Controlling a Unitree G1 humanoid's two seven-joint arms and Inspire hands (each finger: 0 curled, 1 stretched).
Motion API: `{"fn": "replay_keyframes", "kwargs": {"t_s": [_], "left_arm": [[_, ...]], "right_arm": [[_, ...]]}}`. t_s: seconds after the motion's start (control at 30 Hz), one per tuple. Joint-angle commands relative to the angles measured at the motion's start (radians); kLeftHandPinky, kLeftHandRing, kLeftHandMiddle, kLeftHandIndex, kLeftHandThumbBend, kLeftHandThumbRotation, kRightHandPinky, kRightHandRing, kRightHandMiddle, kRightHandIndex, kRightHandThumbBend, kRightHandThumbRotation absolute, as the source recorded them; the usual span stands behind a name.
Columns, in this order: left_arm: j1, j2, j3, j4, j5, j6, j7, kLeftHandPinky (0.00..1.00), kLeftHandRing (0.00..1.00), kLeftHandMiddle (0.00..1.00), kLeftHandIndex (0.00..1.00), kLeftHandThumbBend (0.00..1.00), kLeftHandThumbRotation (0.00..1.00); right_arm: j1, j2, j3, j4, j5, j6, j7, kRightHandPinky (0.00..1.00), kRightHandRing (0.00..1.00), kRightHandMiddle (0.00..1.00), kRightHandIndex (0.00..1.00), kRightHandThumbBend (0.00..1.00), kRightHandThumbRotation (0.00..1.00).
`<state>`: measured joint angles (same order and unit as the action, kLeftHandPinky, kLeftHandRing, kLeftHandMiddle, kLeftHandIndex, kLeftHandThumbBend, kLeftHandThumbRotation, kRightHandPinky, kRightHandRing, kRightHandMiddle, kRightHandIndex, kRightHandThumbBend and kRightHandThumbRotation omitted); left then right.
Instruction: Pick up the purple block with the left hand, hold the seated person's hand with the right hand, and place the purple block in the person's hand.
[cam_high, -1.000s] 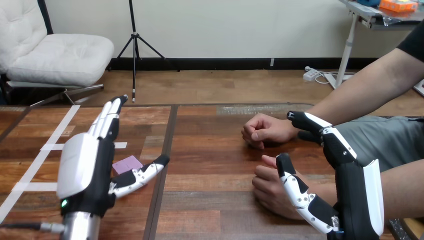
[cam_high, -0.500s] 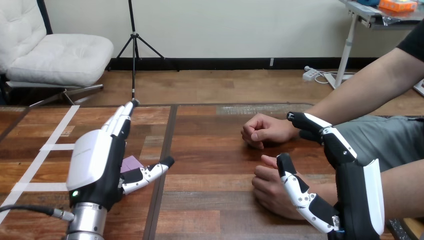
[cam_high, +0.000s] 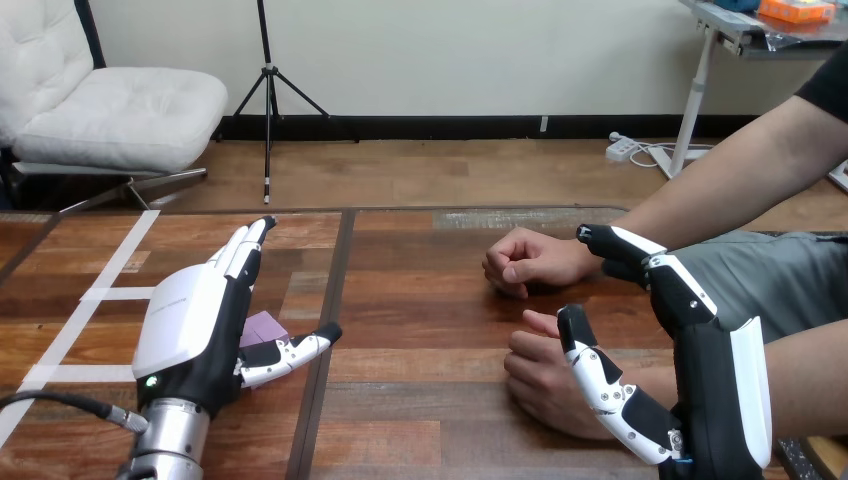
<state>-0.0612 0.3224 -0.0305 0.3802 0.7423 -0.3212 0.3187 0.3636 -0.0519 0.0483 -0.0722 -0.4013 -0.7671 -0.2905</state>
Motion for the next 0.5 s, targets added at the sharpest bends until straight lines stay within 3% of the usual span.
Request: {"fn": "replay_keyframes", "kwargs": {"t_s": [0.0, 0.47], "left_arm": [[-0.095, 0.041, -0.023, 0.038, -0.023, -0.001, -0.006, 0.82, 0.91, 0.95, 0.95, 0.82, 0.46], [-0.130, 0.075, -0.061, 0.083, -0.031, 0.031, -0.032, 0.87, 0.93, 0.96, 0.96, 0.88, 0.52]], "right_arm": [[-0.064, -0.006, -0.011, -0.016, 0.014, -0.003, 0.006, 0.75, 0.78, 0.77, 0.73, 0.36, 0.25], [-0.061, 0.001, -0.016, -0.029, 0.017, 0.008, 0.021, 0.76, 0.78, 0.77, 0.73, 0.36, 0.26]]}}
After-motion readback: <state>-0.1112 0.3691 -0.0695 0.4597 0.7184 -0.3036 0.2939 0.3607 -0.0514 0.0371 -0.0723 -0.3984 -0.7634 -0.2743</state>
